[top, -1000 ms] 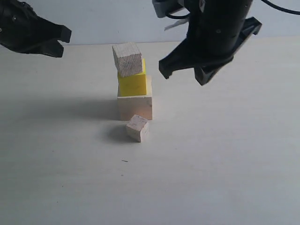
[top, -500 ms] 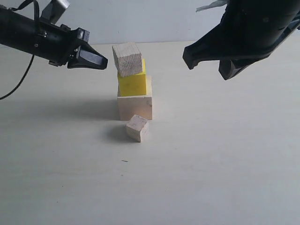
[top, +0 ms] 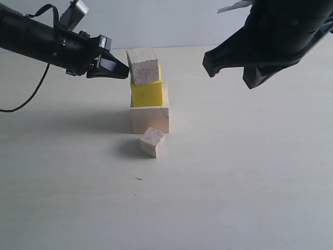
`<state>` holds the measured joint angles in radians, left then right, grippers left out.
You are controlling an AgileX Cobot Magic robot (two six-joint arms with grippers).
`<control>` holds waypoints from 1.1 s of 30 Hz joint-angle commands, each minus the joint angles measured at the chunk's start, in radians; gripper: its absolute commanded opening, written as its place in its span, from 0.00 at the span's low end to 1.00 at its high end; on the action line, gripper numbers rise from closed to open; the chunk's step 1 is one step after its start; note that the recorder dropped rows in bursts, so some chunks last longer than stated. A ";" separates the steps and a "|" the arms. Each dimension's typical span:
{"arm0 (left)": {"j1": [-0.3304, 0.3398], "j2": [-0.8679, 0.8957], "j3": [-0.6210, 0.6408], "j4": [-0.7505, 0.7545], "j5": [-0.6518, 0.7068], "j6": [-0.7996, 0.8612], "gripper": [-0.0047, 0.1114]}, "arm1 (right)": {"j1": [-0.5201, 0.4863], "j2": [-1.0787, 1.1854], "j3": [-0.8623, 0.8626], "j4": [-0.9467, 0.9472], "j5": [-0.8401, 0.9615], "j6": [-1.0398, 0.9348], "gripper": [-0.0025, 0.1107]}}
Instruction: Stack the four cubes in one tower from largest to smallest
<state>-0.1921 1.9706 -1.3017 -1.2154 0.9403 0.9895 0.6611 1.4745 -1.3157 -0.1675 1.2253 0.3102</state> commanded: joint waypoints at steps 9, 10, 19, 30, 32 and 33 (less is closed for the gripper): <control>-0.006 -0.001 -0.005 -0.072 -0.046 0.028 0.04 | 0.002 -0.012 0.005 -0.007 -0.004 0.006 0.02; -0.006 -0.001 -0.005 -0.072 -0.049 0.028 0.04 | 0.002 -0.012 0.005 -0.007 -0.004 0.006 0.02; -0.006 0.001 -0.005 -0.111 -0.057 0.057 0.04 | 0.002 -0.012 0.005 0.006 -0.004 0.005 0.02; -0.006 0.023 -0.016 -0.112 -0.059 0.062 0.04 | 0.002 -0.012 0.005 0.010 -0.004 0.005 0.02; -0.006 0.023 -0.016 -0.117 -0.059 0.072 0.04 | 0.002 -0.012 0.005 0.010 -0.004 0.005 0.02; -0.006 0.024 -0.016 -0.120 -0.059 0.072 0.04 | 0.002 -0.012 0.005 0.010 -0.004 0.005 0.02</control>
<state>-0.1921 1.9930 -1.3120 -1.3164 0.8856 1.0456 0.6611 1.4745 -1.3157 -0.1543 1.2253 0.3102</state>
